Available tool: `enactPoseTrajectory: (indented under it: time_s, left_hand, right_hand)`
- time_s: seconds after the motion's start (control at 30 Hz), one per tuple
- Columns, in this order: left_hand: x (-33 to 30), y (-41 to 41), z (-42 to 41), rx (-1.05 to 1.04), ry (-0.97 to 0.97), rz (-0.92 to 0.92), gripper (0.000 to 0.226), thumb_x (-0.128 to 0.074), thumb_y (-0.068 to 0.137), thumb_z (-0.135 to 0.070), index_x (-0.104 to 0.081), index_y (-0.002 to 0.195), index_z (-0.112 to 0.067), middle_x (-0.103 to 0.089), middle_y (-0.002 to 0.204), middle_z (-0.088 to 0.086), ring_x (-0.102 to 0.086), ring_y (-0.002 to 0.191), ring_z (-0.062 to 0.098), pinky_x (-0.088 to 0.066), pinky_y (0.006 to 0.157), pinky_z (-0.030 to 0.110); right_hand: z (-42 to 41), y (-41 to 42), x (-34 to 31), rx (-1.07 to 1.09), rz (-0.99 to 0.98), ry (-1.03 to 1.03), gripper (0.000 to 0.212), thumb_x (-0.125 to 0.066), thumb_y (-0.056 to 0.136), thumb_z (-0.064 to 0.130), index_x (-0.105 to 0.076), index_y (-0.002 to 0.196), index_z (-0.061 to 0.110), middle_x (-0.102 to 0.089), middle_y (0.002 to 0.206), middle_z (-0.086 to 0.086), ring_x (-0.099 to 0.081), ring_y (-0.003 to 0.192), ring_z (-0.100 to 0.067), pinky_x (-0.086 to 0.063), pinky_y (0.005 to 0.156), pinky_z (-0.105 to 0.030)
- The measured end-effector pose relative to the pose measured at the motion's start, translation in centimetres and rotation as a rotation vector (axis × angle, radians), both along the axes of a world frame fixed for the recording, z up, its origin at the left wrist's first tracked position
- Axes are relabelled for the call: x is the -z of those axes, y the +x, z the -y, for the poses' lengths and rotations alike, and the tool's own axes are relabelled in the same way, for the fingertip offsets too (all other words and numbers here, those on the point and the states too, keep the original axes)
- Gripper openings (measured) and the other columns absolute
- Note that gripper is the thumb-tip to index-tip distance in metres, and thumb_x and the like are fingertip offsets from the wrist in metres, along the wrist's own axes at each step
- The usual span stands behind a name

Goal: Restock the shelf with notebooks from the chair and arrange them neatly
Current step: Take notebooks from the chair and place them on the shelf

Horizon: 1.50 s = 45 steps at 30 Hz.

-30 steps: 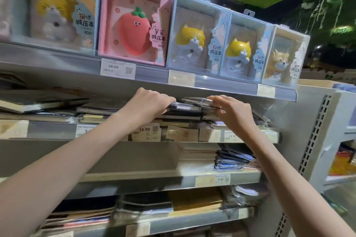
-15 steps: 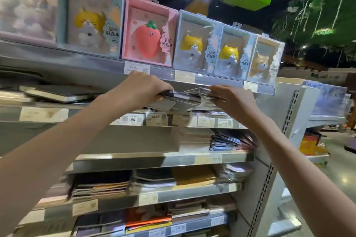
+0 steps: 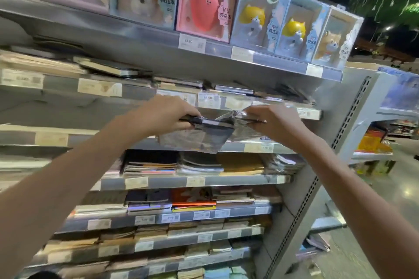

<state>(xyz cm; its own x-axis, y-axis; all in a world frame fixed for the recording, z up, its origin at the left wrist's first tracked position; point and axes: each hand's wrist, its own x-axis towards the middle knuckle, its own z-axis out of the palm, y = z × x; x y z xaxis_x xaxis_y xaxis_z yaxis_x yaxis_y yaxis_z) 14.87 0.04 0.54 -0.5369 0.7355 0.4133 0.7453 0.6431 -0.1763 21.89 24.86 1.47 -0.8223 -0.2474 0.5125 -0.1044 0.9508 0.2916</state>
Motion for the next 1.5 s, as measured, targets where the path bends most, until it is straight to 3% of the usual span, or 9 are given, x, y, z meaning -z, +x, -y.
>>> enactPoseTrajectory:
  time_s: [0.07,0.17,0.33,0.6,0.67,0.87,1.07,1.33,1.5]
  left_hand:
    - [2.4,0.2,0.8,-0.02,0.004,0.08,0.032,-0.052,0.092,-0.03,-0.055,0.123,-0.035,-0.063,0.116,-0.008,-0.056,0.103,0.015,-0.033,0.068,0.025]
    - [6.6,-0.1,1.9,-0.047,-0.005,0.197,0.031,-0.054,0.09,-0.03,-0.058,0.12,-0.033,-0.063,0.116,-0.005,-0.056,0.105,0.019,-0.04,0.074,0.028]
    - [14.2,-0.4,3.9,-0.117,-0.057,0.374,0.034,-0.055,0.088,-0.034,-0.057,0.123,-0.033,-0.063,0.117,-0.002,-0.056,0.107,0.02,-0.043,0.078,0.03]
    - [27.5,0.6,7.3,-0.28,-0.066,0.654,0.033,-0.056,0.089,-0.033,-0.059,0.122,-0.026,-0.062,0.115,-0.004,-0.054,0.11,0.019,-0.042,0.085,0.033]
    - [31.0,1.2,8.3,-0.345,-0.064,0.719,0.036,-0.054,0.09,-0.035,-0.055,0.126,-0.028,-0.058,0.124,-0.005,-0.051,0.115,0.018,-0.04,0.087,0.033]
    - [41.2,4.1,10.7,-0.53,-0.052,0.841,0.041,-0.052,0.091,-0.037,-0.049,0.131,-0.031,-0.052,0.133,0.001,-0.047,0.122,0.021,-0.042,0.091,0.035]
    - [50.2,6.1,13.6,-0.724,0.05,0.984,0.041,-0.055,0.09,-0.034,-0.053,0.13,-0.026,-0.056,0.13,0.004,-0.052,0.117,0.025,-0.043,0.091,0.037]
    - [58.2,5.3,16.6,-0.881,0.056,0.908,0.037,-0.051,0.093,-0.032,-0.052,0.13,-0.029,-0.064,0.113,0.008,-0.06,0.103,0.027,-0.047,0.079,0.034]
    - [62.8,5.5,17.0,-0.962,0.07,0.827,0.038,-0.048,0.095,-0.028,-0.047,0.133,-0.032,-0.068,0.107,0.008,-0.063,0.097,0.028,-0.046,0.074,0.033]
  right_hand:
    - [0.8,0.2,2.4,0.012,0.064,-0.01,0.018,-0.054,0.091,0.03,-0.058,0.107,0.024,-0.067,0.103,0.003,-0.061,0.09,-0.022,-0.026,0.048,-0.021]
    - [1.9,-0.3,6.3,0.039,0.168,-0.019,0.025,-0.052,0.092,0.033,-0.059,0.115,0.025,-0.066,0.109,0.002,-0.061,0.096,-0.022,-0.043,0.06,-0.027]
    - [3.6,-1.7,14.1,-0.012,0.34,-0.089,0.028,-0.054,0.091,0.032,-0.057,0.118,0.027,-0.064,0.112,0.004,-0.06,0.1,-0.021,-0.034,0.058,-0.024]
    - [5.3,-3.5,27.1,-0.07,0.62,-0.148,0.002,-0.054,0.09,0.028,-0.054,0.088,0.027,-0.063,0.088,0.004,-0.061,0.087,-0.022,-0.026,0.049,-0.023]
    - [5.6,-3.5,30.8,-0.054,0.681,-0.111,0.011,-0.051,0.091,0.028,-0.046,0.081,0.028,-0.063,0.085,0.005,-0.061,0.085,-0.022,-0.029,0.05,-0.024]
    - [6.0,-1.7,40.8,-0.075,0.772,-0.094,0.018,-0.051,0.088,0.03,-0.056,0.106,0.028,-0.067,0.102,0.001,-0.062,0.096,-0.026,-0.041,0.061,-0.031]
    - [7.8,-0.2,48.0,-0.129,0.859,-0.113,0.009,-0.047,0.092,0.03,-0.054,0.093,0.026,-0.065,0.094,0.005,-0.061,0.088,-0.022,-0.036,0.058,-0.03]
    - [9.8,-0.5,53.7,-0.154,0.823,-0.14,0.026,-0.044,0.094,0.029,-0.054,0.118,0.034,-0.065,0.108,0.006,-0.061,0.095,-0.022,-0.045,0.063,-0.03]
    - [10.2,-1.5,55.4,-0.229,0.734,-0.155,0.022,-0.045,0.095,0.03,-0.055,0.115,0.037,-0.065,0.102,0.009,-0.061,0.087,-0.018,-0.043,0.056,-0.028]
